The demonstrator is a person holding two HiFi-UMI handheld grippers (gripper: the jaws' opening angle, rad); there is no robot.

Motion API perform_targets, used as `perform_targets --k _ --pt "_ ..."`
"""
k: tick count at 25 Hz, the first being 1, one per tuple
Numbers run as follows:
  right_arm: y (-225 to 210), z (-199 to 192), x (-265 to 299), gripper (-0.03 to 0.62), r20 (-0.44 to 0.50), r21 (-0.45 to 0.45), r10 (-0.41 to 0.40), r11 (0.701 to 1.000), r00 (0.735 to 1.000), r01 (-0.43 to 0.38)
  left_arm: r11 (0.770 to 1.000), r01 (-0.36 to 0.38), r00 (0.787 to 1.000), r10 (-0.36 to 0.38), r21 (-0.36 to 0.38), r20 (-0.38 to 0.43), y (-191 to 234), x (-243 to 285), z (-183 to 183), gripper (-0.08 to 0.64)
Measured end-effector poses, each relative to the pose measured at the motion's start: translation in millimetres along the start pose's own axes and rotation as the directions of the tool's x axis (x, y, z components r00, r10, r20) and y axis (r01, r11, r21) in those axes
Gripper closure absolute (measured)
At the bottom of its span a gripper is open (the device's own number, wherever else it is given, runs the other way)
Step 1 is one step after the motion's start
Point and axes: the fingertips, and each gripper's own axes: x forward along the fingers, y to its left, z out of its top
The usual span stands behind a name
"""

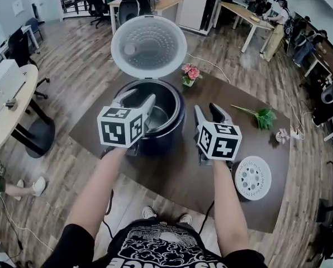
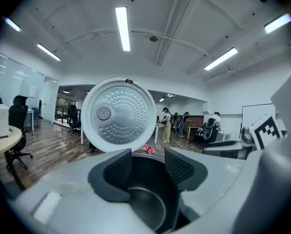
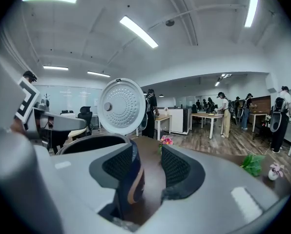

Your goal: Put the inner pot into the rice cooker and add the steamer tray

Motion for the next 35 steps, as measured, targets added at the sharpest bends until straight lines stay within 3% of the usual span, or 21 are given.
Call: perform_targets --k 7,13,23,35 --pt "-71 -6 -54 0.407 0.015 0.031 -0.115 0.993 0.993 0.114 0.993 0.109 0.994 -0.110 0.048 0.006 -77 28 9 0.347" --pt "-134 -15 -110 0.391 0.019 0.071 -0.234 0.970 0.972 0.232 0.965 0.249 0.968 -0.248 0.078 -0.024 -164 55 4 0.342" --pt "-218 -55 -200 0.379 -0.022 0.124 -0.402 0.907 0.915 0.401 0.901 0.426 0.903 -0.417 0.082 -0.107 -285 84 -32 0.328" --pt "-294 -120 -278 0.376 -0.098 0.205 -0.508 0.831 0.856 0.517 0.838 0.544 0.819 -0.517 0.049 -0.250 -393 107 -106 0.328"
